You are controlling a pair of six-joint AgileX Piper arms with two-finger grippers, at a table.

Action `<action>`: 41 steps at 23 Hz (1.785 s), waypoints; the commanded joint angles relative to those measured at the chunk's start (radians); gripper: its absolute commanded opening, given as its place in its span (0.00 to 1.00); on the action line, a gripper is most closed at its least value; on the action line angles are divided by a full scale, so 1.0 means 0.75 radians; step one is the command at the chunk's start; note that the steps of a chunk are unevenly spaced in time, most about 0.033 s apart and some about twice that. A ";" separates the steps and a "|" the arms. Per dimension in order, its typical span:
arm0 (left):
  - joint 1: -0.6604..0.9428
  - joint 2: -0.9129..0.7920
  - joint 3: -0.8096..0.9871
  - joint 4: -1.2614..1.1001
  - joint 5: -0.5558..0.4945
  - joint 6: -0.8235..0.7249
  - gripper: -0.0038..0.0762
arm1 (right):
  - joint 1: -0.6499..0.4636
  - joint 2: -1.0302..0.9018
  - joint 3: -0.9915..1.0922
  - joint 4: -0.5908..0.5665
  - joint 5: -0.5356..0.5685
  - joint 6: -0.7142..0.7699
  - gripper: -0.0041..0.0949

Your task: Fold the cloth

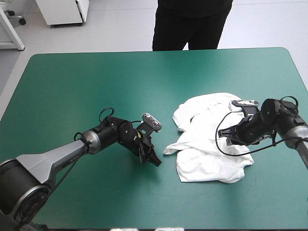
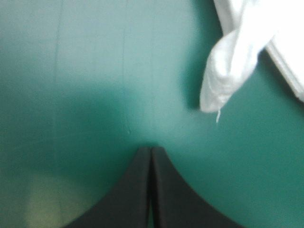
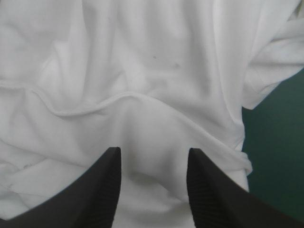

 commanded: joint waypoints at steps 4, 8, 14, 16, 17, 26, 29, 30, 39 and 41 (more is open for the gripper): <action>-0.009 -0.031 -0.008 -0.005 0.012 -0.011 0.04 | 0.003 -0.039 -0.032 0.023 -0.019 -0.013 0.46; -0.009 -0.031 -0.008 -0.005 0.012 -0.011 0.04 | 0.003 -0.039 -0.032 0.023 -0.019 -0.013 0.46; -0.007 -0.031 -0.008 0.011 0.015 -0.011 0.04 | 0.003 -0.039 -0.032 0.023 -0.019 -0.013 0.46; 0.006 -0.036 -0.023 0.024 0.041 -0.011 0.04 | 0.003 -0.039 -0.032 0.023 -0.019 -0.013 0.46; 0.016 -0.043 -0.033 0.027 0.060 -0.017 0.04 | 0.003 -0.039 -0.032 0.023 -0.019 -0.013 0.46; 0.208 -0.188 -0.075 0.088 0.169 -0.115 0.04 | 0.003 -0.039 -0.032 0.023 -0.019 -0.013 0.46; 0.289 -0.276 -0.075 0.124 0.275 -0.118 0.04 | 0.003 -0.039 -0.032 0.023 -0.019 -0.013 0.46; 0.318 -0.331 -0.075 0.160 0.306 -0.135 0.04 | 0.003 -0.039 -0.032 0.023 -0.019 -0.013 0.46; 0.352 -0.777 -0.075 0.433 0.554 -0.356 0.04 | 0.003 -0.039 -0.032 0.033 0.001 -0.013 0.46; 0.352 -0.856 -0.075 0.433 0.622 -0.392 0.04 | 0.003 -0.039 -0.032 0.036 0.021 -0.013 0.46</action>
